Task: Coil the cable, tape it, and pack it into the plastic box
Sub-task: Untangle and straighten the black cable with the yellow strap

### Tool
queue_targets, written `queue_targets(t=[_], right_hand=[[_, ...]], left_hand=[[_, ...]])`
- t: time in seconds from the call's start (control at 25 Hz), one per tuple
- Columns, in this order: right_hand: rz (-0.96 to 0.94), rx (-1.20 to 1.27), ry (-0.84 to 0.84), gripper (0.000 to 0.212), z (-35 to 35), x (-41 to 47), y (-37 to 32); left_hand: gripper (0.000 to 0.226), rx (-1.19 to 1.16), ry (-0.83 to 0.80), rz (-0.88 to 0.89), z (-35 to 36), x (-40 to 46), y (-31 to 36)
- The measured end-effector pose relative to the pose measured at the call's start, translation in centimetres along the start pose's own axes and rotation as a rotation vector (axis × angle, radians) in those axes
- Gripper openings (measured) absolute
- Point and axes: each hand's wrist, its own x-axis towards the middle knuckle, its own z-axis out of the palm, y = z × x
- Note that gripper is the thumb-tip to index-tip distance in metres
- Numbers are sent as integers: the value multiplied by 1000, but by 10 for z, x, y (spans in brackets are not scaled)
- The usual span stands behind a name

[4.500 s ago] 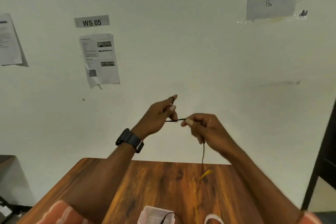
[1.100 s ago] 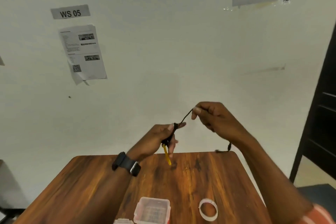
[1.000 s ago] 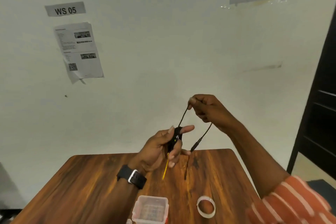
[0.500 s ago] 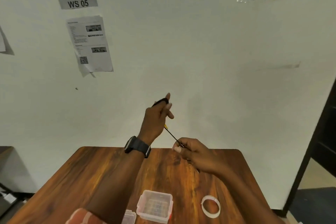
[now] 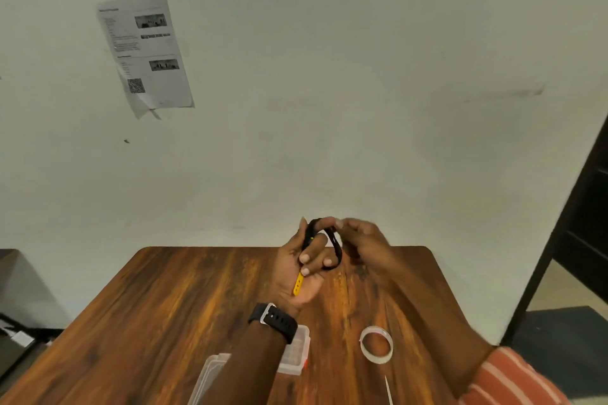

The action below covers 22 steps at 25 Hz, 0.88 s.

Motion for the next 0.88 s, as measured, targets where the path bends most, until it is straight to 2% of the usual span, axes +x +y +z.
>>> queue_targets(t=[0.08, 0.16, 0.32, 0.48, 0.6, 0.72, 0.8, 0.88], right_hand=[[186, 273, -33, 35, 17, -15, 39], [289, 433, -85, 35, 26, -28, 62], [386, 369, -91, 17, 26, -44, 80], [669, 410, -48, 33, 20, -50, 113], [843, 170, 45, 33, 17, -63, 157], [950, -163, 128, 26, 22, -92, 211], [974, -263, 123, 24, 28, -110, 239], [898, -345, 72, 27, 34, -120, 261]], left_hand=[[53, -121, 136, 61, -11, -3, -5], [51, -180, 250, 78, -29, -11, -13], [53, -270, 419, 41, -66, -39, -38], [48, -241, 571, -24, -93, -71, -68], [34, 12, 746, -209, -114, -102, -88], [23, 500, 968, -485, -132, -140, -116], [23, 777, 1058, -551, -140, -160, -135], [21, 988, 1085, -580, -147, -173, -147]])
